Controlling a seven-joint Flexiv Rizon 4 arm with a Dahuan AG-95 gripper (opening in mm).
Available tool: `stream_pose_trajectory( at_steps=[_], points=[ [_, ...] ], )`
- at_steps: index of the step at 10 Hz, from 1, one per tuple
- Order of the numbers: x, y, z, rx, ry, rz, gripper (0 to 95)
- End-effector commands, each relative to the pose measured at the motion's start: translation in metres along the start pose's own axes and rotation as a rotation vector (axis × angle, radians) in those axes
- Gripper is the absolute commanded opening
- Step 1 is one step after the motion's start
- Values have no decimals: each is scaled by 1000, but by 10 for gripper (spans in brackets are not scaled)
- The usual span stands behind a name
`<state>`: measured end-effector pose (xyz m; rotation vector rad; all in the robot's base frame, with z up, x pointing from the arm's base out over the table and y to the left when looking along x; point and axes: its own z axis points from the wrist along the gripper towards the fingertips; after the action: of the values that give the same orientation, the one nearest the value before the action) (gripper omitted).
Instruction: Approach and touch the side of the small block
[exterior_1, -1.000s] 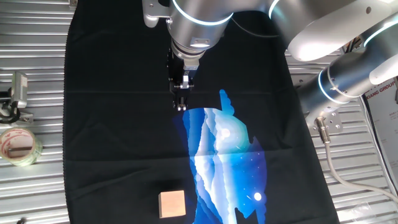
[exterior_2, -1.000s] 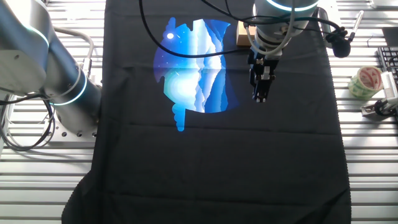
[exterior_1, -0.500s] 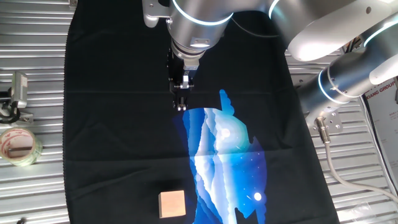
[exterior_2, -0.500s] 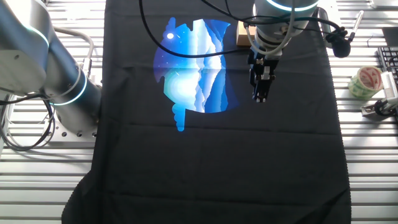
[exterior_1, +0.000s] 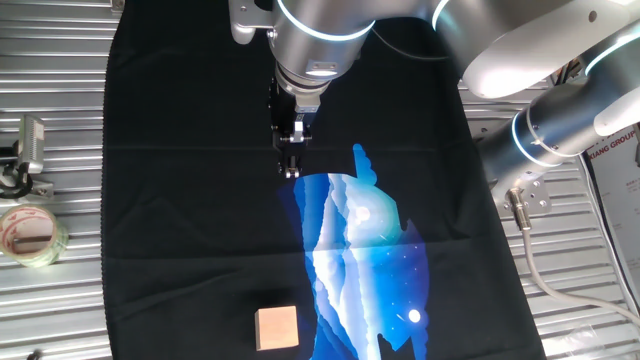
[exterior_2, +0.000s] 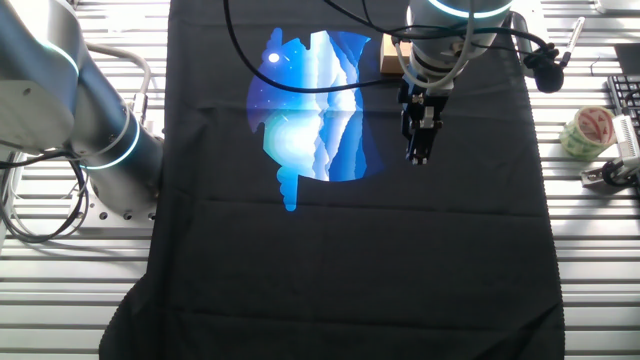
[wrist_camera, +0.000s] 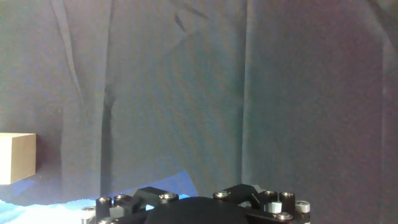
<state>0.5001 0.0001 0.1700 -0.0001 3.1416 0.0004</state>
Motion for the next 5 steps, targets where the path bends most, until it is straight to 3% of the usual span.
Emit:
stream_pose_trajectory(
  at_steps=[1,2,5],
  points=[
    [0,0,0,20,-114,-13,0],
    [0,0,0,-10,-114,-3,0],
    [0,0,0,-3,-113,-2,0]
  ],
)
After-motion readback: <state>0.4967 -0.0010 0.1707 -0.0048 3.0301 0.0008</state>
